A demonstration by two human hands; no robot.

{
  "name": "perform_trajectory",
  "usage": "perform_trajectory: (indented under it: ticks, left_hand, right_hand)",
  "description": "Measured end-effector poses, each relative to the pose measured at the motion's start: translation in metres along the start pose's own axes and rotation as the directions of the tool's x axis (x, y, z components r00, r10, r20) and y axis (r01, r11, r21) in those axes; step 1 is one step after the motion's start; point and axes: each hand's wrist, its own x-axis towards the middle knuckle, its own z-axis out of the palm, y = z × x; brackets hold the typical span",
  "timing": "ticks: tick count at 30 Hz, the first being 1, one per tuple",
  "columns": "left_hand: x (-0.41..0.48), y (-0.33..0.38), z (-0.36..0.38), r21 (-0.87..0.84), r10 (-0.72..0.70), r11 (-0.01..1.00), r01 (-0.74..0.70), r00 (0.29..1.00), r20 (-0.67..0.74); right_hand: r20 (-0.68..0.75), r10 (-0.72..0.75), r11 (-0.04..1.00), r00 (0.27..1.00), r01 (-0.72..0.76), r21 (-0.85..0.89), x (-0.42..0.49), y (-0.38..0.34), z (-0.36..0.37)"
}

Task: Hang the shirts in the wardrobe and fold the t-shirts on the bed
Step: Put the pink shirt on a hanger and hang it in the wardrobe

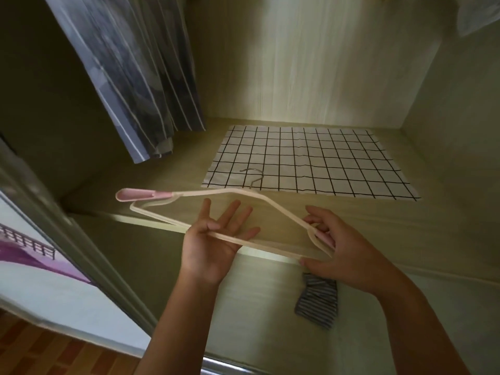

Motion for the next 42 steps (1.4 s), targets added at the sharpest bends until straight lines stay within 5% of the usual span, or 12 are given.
perform_trajectory:
  ticks: [8, 22, 29, 42]
  left_hand:
    - [-0.028, 0.009, -0.003, 0.009, 0.121, 0.993, -0.120, 0.992, -0.041]
    - [-0.092, 0.037, -0.044, 0.003, 0.382, 0.921, -0.389, 0.904, -0.193]
    - [-0.137, 0.059, -0.079, 0.009, 0.516, 0.843, -0.538, 0.803, -0.298]
    - [-0.255, 0.097, -0.141, 0.134, 0.711, 0.609, -0.782, 0.464, -0.528]
  right_hand:
    - [0.118, -0.020, 0.999, 0.993, 0.024, -0.031, 0.009, -0.030, 0.013]
    - [0.408, -0.278, 0.923, 0.869, 0.360, -0.136, 0.035, -0.087, 0.096]
    - [0.569, -0.350, 0.876, 0.744, 0.476, -0.083, 0.032, -0.128, 0.142]
    - [0.784, -0.461, 0.639, 0.415, 0.769, -0.032, -0.024, -0.229, 0.249]
